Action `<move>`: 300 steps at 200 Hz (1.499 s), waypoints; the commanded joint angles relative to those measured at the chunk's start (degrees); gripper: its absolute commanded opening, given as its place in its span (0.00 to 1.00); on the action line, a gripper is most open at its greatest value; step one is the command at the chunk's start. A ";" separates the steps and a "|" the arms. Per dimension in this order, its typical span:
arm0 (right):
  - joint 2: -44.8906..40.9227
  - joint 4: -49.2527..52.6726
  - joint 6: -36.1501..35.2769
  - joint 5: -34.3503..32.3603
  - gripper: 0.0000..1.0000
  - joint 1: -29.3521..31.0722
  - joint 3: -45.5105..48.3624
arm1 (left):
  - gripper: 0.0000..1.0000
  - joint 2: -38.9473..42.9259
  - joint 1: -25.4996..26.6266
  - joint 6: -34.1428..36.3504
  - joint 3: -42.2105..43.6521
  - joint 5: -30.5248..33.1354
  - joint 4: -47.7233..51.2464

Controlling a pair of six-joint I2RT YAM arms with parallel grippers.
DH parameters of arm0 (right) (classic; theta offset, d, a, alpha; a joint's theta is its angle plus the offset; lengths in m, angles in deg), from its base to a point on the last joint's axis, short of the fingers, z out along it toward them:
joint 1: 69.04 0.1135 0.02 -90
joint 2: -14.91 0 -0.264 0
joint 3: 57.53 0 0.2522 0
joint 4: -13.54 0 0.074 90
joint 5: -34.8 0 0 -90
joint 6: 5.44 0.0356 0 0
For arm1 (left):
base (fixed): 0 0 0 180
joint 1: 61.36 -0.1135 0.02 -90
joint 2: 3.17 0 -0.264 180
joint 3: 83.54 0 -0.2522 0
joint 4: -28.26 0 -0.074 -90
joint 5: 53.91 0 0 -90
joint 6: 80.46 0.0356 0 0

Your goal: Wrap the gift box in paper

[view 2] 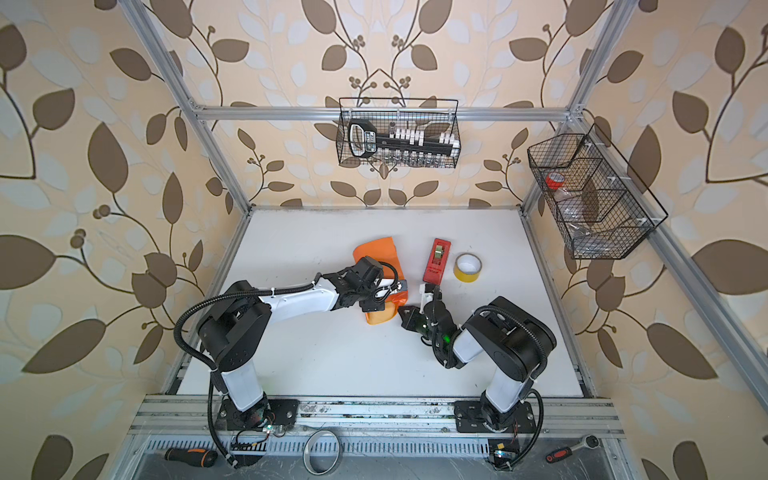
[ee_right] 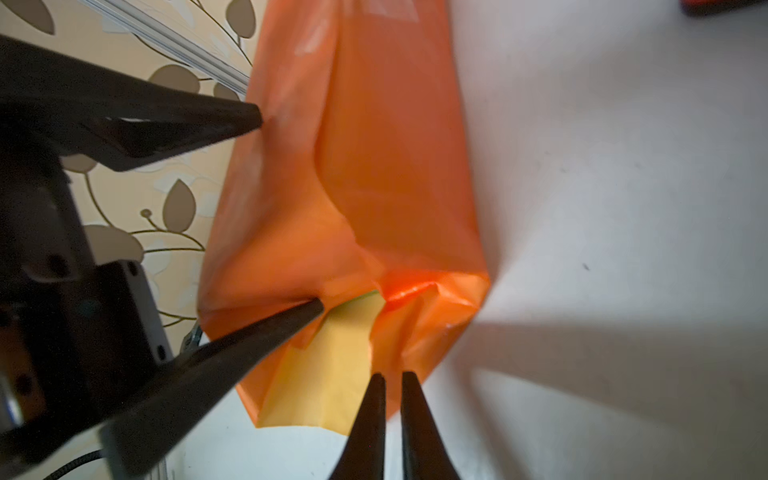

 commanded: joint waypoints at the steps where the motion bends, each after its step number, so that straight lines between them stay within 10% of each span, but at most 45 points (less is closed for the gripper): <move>1: 2.05 -3.19 2.02 0.01 0.09 -1.08 -1.28 | 0.93 -1.73 0.53 1.55 -0.45 -2.12 4.47; 300: 8.54 6.55 4.54 -0.40 0.14 -0.78 -8.24 | 0.93 -1.44 0.55 1.07 -0.77 -1.64 4.79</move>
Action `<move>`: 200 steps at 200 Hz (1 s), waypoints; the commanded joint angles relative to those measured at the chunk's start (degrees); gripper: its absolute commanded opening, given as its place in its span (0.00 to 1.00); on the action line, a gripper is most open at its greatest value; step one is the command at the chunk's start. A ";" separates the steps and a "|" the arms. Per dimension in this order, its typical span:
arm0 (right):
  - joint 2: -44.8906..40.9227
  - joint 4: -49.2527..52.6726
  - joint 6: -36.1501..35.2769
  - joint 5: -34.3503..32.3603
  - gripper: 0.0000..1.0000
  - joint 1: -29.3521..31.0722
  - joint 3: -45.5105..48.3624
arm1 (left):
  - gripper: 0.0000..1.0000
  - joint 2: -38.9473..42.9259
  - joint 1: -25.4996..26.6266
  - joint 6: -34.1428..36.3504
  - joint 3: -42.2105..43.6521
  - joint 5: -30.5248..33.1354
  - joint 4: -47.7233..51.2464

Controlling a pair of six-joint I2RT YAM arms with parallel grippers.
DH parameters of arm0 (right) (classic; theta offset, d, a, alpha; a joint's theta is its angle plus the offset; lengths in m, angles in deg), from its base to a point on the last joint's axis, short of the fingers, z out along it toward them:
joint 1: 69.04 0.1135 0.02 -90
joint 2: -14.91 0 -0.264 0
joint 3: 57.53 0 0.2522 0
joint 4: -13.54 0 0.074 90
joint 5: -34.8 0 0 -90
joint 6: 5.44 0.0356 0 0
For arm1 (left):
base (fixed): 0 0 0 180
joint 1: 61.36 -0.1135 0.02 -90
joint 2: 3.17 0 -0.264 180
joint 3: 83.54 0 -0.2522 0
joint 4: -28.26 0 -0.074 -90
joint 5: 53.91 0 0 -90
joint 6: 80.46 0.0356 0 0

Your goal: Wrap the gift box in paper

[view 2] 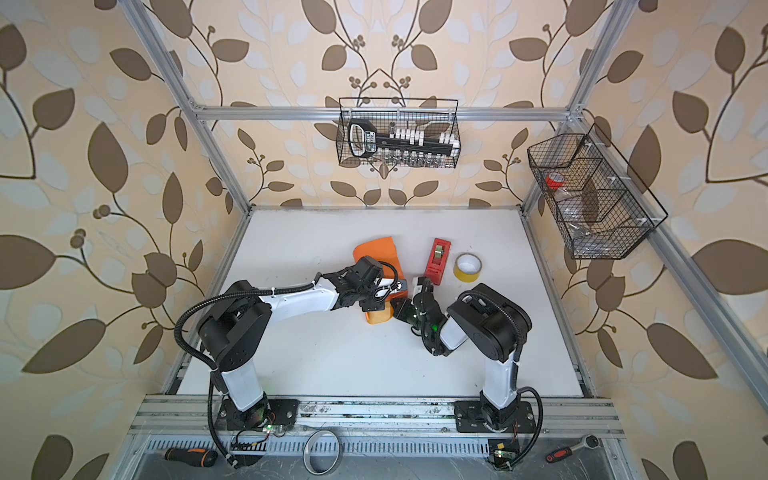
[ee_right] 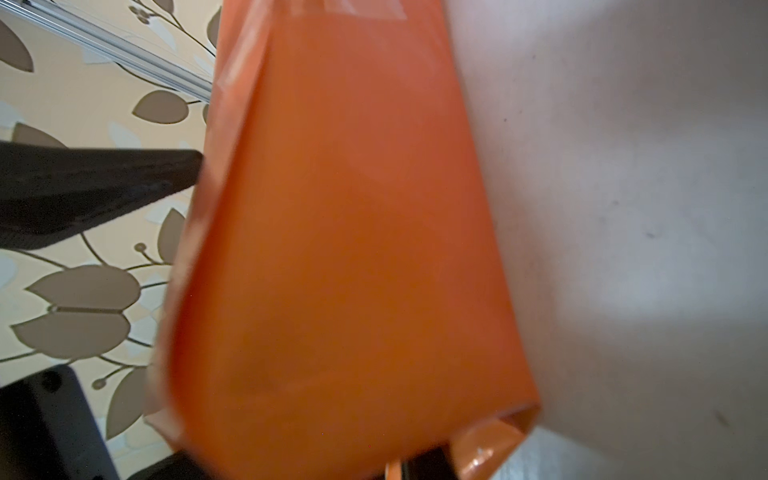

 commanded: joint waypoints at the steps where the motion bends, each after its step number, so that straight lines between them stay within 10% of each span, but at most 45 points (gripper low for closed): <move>1: -1.04 5.04 0.26 0.69 0.14 -1.09 0.18 | 0.93 -1.33 0.55 1.07 -0.66 -1.80 4.79; 71: -10.93 8.36 -3.51 7.81 0.19 -4.51 2.64 | 0.93 -1.42 0.54 0.96 -0.92 -1.68 4.75; 200: -4.61 9.60 -6.00 7.96 0.10 -6.59 -0.83 | 0.93 -1.52 0.59 0.87 -1.29 -1.69 5.21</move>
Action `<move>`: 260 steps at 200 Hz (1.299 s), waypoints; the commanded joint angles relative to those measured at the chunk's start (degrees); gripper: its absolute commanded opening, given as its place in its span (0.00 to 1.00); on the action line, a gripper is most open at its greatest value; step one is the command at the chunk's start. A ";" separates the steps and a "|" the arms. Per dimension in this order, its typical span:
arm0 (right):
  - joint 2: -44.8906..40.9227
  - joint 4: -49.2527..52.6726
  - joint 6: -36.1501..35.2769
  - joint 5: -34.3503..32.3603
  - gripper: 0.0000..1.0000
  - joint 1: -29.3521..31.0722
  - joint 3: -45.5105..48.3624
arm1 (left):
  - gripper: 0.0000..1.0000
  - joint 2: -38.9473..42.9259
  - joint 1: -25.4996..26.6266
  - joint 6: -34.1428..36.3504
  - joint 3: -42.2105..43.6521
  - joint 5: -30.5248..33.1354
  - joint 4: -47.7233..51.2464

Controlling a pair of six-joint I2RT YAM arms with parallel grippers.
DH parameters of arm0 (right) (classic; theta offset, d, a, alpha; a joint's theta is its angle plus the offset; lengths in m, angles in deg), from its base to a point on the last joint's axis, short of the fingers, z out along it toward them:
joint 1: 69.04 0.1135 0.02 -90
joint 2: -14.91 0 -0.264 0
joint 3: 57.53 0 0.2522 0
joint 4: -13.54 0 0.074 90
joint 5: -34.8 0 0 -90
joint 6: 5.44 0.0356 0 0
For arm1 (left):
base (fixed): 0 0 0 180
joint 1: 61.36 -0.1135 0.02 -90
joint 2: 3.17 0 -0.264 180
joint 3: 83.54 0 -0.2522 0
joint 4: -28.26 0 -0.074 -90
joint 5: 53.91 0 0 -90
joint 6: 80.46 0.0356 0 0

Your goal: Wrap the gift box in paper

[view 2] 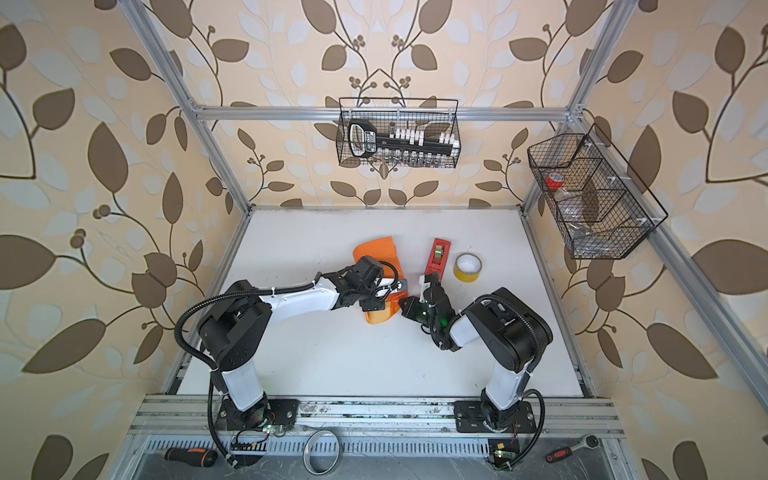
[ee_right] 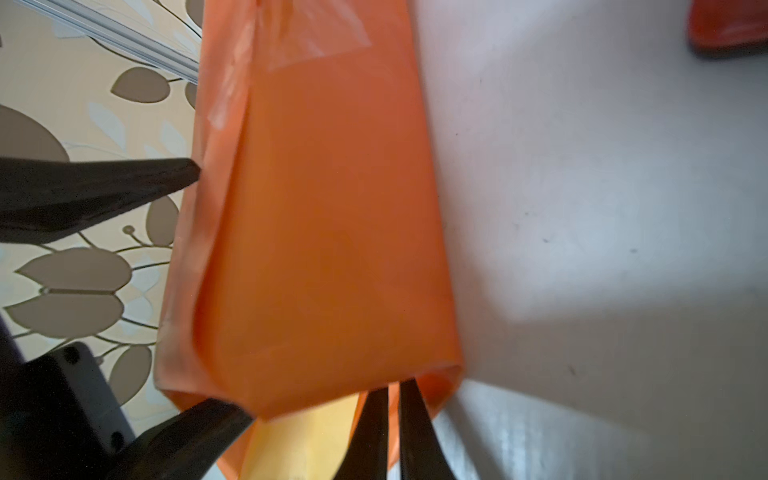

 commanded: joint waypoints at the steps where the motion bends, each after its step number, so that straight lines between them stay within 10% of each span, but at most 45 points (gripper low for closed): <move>1: 1.76 0.00 -1.34 0.39 0.10 -0.49 -1.72 | 0.93 -1.42 0.60 1.00 -0.73 -1.62 4.56; 260: 3.03 -2.58 1.92 3.69 0.08 0.99 -2.94 | 0.93 -1.62 0.57 0.91 -0.97 -1.53 5.03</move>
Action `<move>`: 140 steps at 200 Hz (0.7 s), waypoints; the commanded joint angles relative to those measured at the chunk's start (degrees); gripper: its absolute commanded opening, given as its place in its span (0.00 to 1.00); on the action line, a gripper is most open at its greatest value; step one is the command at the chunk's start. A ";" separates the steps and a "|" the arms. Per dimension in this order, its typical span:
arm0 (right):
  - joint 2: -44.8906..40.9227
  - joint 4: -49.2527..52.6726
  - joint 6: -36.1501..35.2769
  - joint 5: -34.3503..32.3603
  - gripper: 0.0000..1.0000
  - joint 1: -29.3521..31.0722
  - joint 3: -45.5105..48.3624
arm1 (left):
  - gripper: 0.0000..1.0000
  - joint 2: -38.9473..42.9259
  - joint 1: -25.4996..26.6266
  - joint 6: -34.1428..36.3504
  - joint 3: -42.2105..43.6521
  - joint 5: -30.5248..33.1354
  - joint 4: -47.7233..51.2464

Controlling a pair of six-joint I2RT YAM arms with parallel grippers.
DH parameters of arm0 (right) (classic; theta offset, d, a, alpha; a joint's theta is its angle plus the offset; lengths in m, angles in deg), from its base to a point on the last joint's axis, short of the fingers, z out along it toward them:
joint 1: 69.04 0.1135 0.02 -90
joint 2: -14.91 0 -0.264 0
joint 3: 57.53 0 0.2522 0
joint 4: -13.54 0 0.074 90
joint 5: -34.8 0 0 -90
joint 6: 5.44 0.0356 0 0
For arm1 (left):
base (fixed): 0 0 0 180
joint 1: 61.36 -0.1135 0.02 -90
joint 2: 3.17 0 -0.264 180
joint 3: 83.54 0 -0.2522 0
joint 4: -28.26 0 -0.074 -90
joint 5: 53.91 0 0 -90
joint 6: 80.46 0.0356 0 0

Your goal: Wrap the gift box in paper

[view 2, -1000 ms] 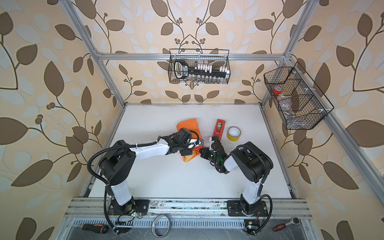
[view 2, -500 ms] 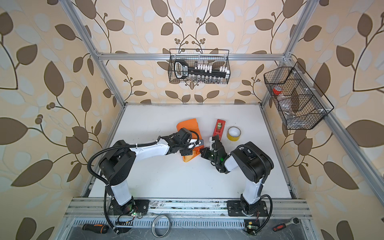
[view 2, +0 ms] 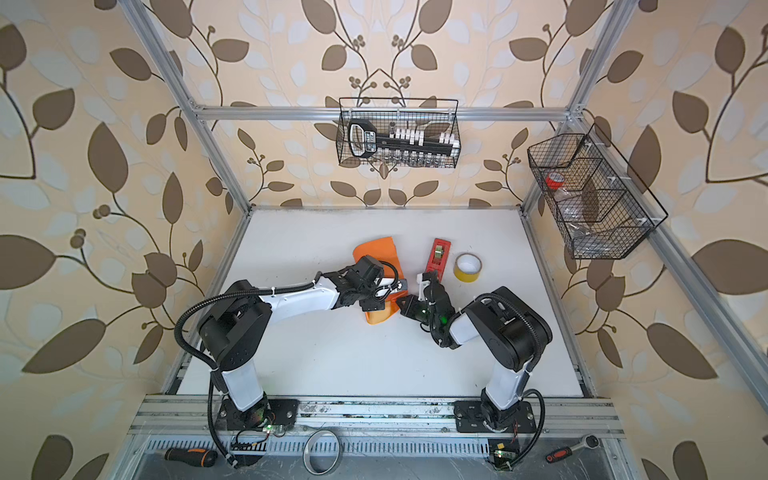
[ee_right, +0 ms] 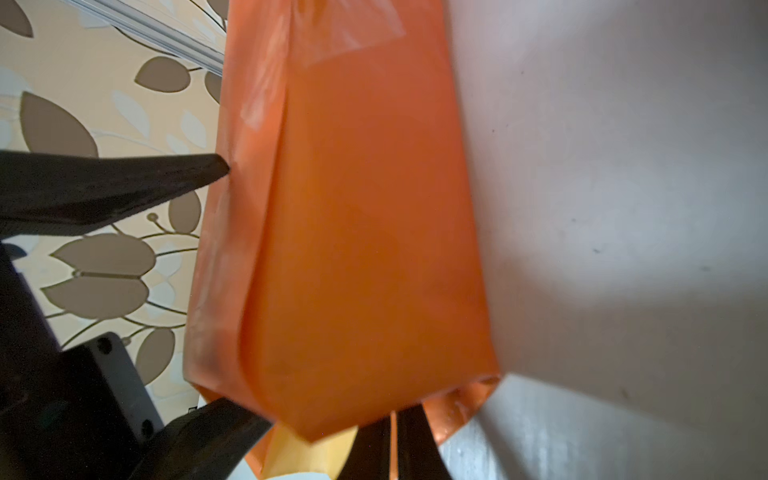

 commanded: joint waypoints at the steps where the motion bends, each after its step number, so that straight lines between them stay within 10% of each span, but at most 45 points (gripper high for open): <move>1: 2.31 -1.66 1.25 -0.18 0.08 0.69 -1.70 | 0.93 -1.47 0.59 0.91 -0.72 -1.50 4.54; 140: 4.17 -2.50 4.23 1.01 0.06 4.03 4.35 | 0.93 -1.60 0.58 0.79 -0.73 -1.12 4.48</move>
